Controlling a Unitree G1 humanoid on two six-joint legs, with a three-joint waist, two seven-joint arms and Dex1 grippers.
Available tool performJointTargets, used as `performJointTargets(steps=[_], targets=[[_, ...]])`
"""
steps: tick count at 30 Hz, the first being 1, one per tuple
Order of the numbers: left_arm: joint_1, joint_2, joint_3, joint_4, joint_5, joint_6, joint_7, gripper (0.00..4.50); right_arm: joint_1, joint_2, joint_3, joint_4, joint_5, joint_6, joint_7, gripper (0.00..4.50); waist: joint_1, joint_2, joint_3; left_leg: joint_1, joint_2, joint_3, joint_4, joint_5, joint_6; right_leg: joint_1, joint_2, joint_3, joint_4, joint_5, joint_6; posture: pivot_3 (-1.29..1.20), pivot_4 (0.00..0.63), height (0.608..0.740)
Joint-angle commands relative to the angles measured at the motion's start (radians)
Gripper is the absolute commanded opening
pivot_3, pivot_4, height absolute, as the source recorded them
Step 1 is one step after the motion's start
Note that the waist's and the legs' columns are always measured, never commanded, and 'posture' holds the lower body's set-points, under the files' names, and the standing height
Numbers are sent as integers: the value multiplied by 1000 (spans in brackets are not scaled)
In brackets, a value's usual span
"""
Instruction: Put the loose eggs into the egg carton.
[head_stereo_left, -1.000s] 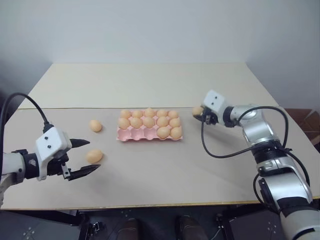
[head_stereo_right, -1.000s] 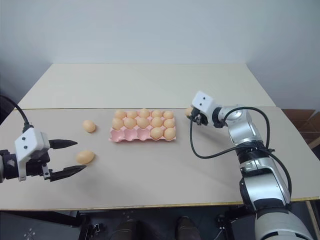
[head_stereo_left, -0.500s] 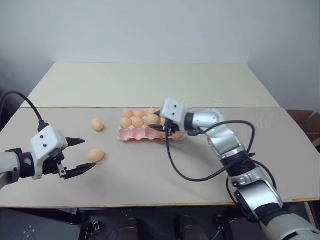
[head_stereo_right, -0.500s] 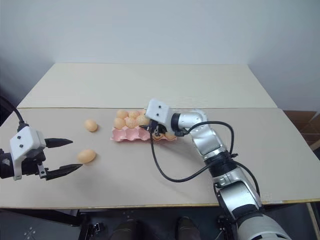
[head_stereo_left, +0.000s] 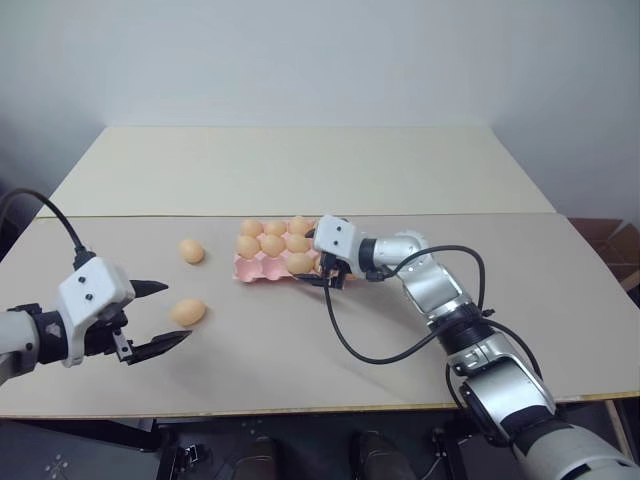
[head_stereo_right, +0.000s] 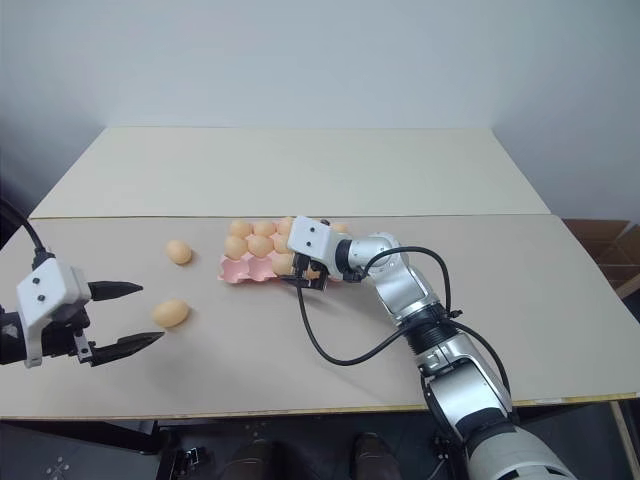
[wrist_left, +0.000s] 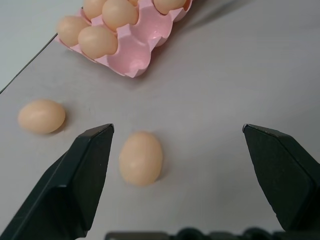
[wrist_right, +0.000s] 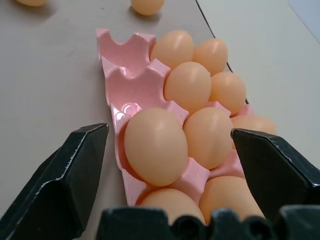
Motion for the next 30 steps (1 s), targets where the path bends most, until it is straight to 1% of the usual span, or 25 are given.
performJointTargets(steps=[1,6,9,11,12,15,17,19,21,25,30], targets=[[1,2,38,-9,-1,-2,3,4500,-11,-13,-20,-69,5,-15,3,4477,0,0,0,0,0,0,0,0,0,0,0,0,0,0,0,0,150,740],[9,0,54,-4,-6,0,-6,4500,83,-145,-71,-336,82,111,115,4477,10,0,0,-1,0,0,0,0,0,0,-1,-1,-1,0,0,0,150,740],[25,-19,91,-3,-35,7,-20,4500,172,-267,-152,-511,180,185,189,4477,12,0,0,-1,-1,0,0,0,0,1,-1,-1,-2,0,1,0,150,740],[38,-56,137,9,-77,20,-25,4500,229,-337,-201,-588,223,211,212,4477,11,0,0,-1,-1,0,0,0,0,1,-2,-1,-2,-1,1,0,150,740],[55,-75,173,14,-96,35,-25,4500,261,-368,-224,-623,235,217,216,4477,10,-1,0,-1,-1,0,0,0,0,0,-2,-1,-2,-1,1,0,150,740],[151,-112,264,0,-90,49,-40,4500,338,-451,-276,-720,285,289,228,4477,-1,-1,-1,1,1,1,0,0,0,1,0,-1,-2,-1,1,0,150,740],[210,-137,302,-16,-92,54,-44,4500,389,-496,-316,-783,347,338,248,4477,0,-1,-1,2,3,1,0,0,0,0,1,-1,-1,-1,0,0,150,740],[241,-162,317,-12,-100,52,-37,4500,448,-538,-352,-836,392,338,274,4477,6,-1,-1,3,4,2,0,0,0,1,2,-1,-1,-4,-5,0,150,740],[246,-176,300,5,-90,42,-19,4500,494,-564,-380,-881,430,344,279,4477,10,-2,-1,3,5,2,0,0,-1,1,2,-1,-1,-4,-6,0,150,740],[225,-179,246,24,-79,31,8,4500,509,-570,-389,-931,468,380,234,4477,13,-6,-4,3,5,2,0,-1,-1,2,2,-1,-2,-5,-6,0,150,740],[136,-174,125,64,-38,4,74,4500,519,-569,-380,-962,482,412,180,4477,19,-8,-5,1,5,2,0,-1,-1,1,2,-1,-3,-5,-6,0,150,740]])
